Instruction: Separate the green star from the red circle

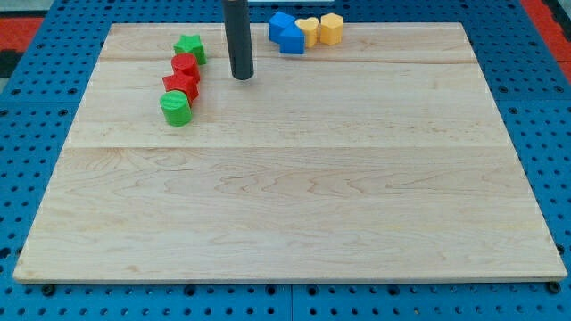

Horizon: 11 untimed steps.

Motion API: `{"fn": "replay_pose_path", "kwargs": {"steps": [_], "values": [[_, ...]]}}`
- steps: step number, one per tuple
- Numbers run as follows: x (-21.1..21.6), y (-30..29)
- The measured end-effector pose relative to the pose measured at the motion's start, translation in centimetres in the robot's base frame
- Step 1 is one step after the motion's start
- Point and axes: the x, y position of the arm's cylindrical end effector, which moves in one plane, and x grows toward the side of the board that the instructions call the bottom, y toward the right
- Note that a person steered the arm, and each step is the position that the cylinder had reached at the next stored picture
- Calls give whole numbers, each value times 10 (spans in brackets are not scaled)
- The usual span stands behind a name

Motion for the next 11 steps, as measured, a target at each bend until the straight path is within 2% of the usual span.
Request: {"fn": "replay_pose_path", "kwargs": {"steps": [2, 5, 7, 9, 11], "values": [[-2, -27], [-59, -39], [-60, -91], [-50, -125], [-61, -153]]}}
